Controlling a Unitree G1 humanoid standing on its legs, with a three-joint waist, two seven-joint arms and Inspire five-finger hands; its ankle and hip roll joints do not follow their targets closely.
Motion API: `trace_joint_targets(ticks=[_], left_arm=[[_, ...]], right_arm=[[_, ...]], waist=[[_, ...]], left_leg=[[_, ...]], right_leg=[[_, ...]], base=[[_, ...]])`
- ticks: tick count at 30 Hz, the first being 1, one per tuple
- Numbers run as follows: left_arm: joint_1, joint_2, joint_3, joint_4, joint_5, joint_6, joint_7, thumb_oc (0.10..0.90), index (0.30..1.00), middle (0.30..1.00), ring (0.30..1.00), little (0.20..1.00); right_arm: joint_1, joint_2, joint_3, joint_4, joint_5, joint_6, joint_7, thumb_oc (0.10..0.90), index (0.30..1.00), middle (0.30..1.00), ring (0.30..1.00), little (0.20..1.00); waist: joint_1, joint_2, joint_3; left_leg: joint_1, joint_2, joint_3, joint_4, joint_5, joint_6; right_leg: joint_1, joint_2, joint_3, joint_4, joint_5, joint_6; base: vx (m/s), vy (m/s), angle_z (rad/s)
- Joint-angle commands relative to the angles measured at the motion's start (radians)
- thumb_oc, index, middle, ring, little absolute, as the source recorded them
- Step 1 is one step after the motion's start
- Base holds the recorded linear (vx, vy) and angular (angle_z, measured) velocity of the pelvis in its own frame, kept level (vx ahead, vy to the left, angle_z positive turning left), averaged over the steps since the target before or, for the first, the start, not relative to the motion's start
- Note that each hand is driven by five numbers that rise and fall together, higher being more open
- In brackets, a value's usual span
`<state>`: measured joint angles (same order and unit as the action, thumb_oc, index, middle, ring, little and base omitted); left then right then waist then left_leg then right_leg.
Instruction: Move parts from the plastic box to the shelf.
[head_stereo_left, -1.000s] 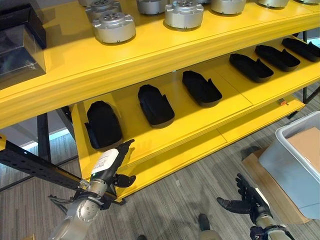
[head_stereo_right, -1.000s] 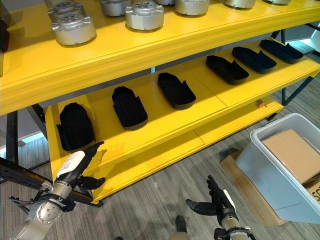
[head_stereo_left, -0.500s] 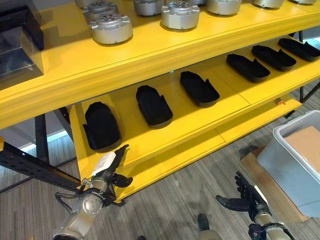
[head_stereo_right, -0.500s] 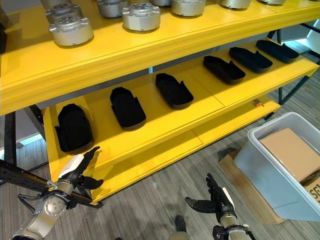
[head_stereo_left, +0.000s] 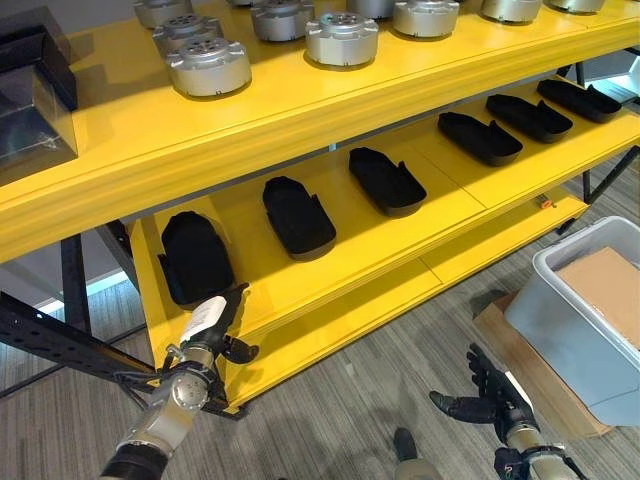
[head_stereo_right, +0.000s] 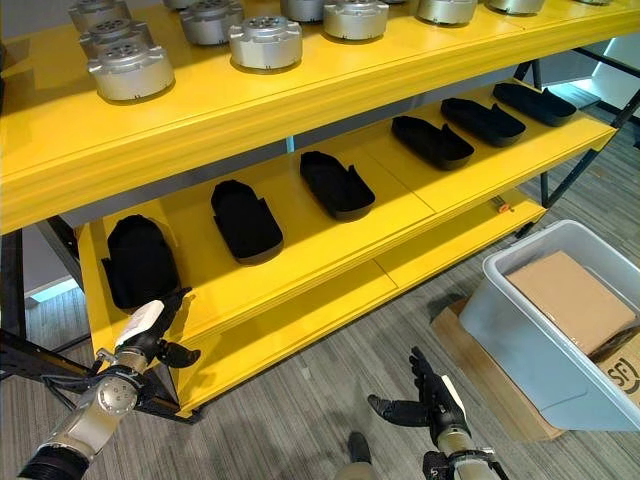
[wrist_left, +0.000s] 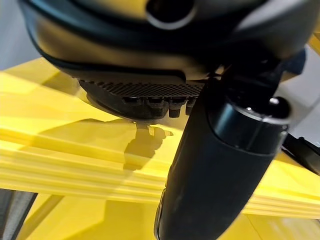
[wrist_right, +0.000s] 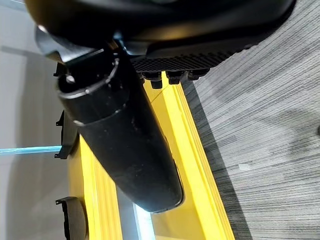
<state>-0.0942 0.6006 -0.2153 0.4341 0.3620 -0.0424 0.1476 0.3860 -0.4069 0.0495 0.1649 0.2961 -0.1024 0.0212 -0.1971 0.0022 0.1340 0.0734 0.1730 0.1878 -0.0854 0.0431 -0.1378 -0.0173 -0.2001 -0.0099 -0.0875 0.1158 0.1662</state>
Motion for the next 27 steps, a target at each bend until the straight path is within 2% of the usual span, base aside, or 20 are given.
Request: trace_joint_targets(ticks=[1,27], left_arm=[[-0.158,0.035,0.029,0.049,0.034,-0.026,0.075,0.900,1.000,1.000,1.000,1.000],[-0.162,0.063,0.053,0.156,0.028,0.004,0.087,0.900,1.000,1.000,1.000,1.000]], right_arm=[[-0.050,-0.043,-0.035,-0.053,0.025,-0.074,-0.013,0.900,1.000,1.000,1.000,1.000],[-0.046,-0.043,-0.029,-0.054,0.032,-0.074,-0.014,0.900,1.000,1.000,1.000,1.000]], waist=[[-0.013,-0.018,-0.032],[-0.013,-0.015,-0.034]], left_leg=[[0.029,0.030,0.003,0.011,-0.057,0.023],[0.032,0.031,0.005,0.011,-0.056,0.021]], right_leg=[[0.072,-0.036,-0.026,0.026,-0.104,0.015],[0.072,-0.035,-0.026,0.026,-0.105,0.017]], base=[[0.00,0.000,0.00],[0.00,0.000,0.00]])
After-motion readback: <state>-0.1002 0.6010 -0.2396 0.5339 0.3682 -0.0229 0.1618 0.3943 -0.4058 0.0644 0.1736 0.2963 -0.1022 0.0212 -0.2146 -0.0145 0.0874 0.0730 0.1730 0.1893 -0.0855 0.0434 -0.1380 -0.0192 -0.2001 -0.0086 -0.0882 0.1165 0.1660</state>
